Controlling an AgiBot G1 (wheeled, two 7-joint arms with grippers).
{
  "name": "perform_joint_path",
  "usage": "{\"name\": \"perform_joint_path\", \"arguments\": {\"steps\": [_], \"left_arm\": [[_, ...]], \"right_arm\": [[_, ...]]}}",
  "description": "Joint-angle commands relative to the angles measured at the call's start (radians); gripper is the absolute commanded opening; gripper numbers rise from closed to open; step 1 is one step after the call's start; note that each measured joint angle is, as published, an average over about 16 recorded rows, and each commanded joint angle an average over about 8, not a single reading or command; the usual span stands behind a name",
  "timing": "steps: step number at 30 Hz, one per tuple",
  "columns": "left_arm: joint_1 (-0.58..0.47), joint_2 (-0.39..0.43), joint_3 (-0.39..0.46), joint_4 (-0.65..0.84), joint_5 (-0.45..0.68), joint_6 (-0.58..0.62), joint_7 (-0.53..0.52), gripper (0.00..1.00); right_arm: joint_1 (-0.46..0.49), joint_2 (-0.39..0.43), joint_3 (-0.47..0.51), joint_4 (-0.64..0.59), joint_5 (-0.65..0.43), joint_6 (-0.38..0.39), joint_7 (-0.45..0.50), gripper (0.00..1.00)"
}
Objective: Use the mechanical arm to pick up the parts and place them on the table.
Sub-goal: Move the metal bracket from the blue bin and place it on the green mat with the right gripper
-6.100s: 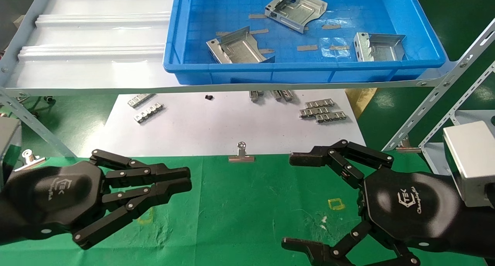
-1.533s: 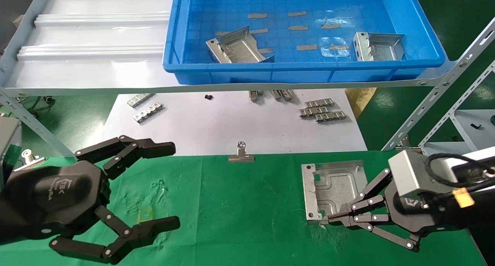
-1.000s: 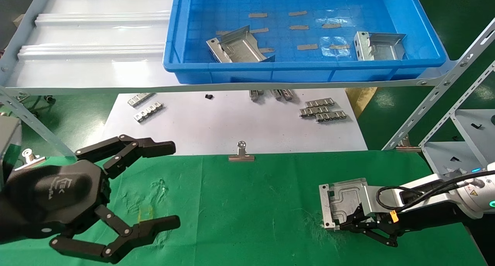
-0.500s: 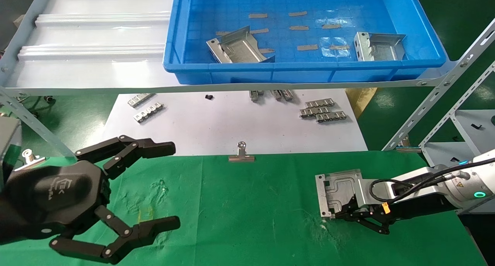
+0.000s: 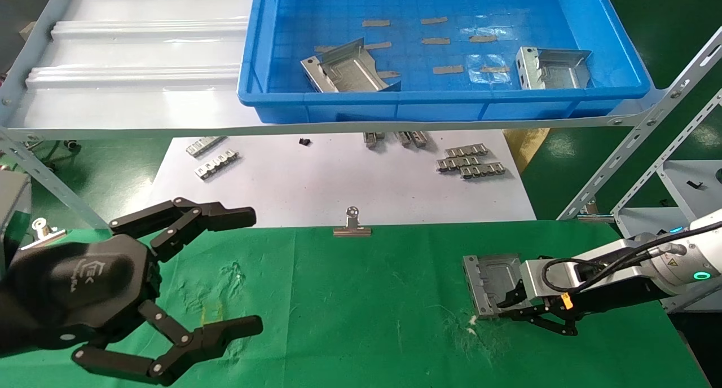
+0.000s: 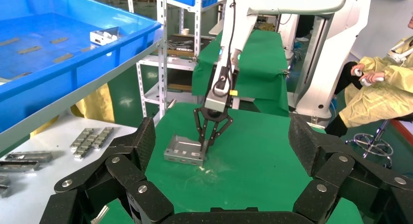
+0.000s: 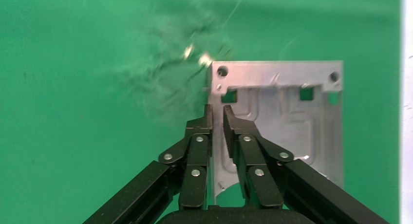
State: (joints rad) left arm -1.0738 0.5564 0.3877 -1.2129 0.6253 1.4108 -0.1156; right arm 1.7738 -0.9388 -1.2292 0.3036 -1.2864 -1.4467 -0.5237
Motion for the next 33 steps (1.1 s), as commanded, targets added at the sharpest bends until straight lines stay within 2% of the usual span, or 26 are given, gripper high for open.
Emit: {"name": "perform_joint_path", "arguments": {"steps": [1, 6, 16, 28, 33], "left_arm": [[0.000, 0.000, 0.000, 0.000, 0.000, 0.000, 0.000, 1.00], [0.000, 0.000, 0.000, 0.000, 0.000, 0.000, 0.000, 1.00], [0.000, 0.000, 0.000, 0.000, 0.000, 0.000, 0.000, 1.00], [0.000, 0.000, 0.000, 0.000, 0.000, 0.000, 0.000, 1.00], [0.000, 0.000, 0.000, 0.000, 0.000, 0.000, 0.000, 1.00]], "right_arm": [[0.007, 0.000, 0.004, -0.005, 0.006, -0.009, -0.006, 1.00], [0.010, 0.031, 0.036, 0.000, 0.063, -0.061, -0.002, 1.00], [-0.055, 0.105, 0.143, -0.003, 0.263, -0.137, 0.057, 1.00], [-0.061, 0.107, 0.149, 0.007, 0.265, -0.135, 0.062, 1.00], [-0.094, 0.118, 0.190, 0.057, 0.280, -0.131, 0.095, 1.00]]}}
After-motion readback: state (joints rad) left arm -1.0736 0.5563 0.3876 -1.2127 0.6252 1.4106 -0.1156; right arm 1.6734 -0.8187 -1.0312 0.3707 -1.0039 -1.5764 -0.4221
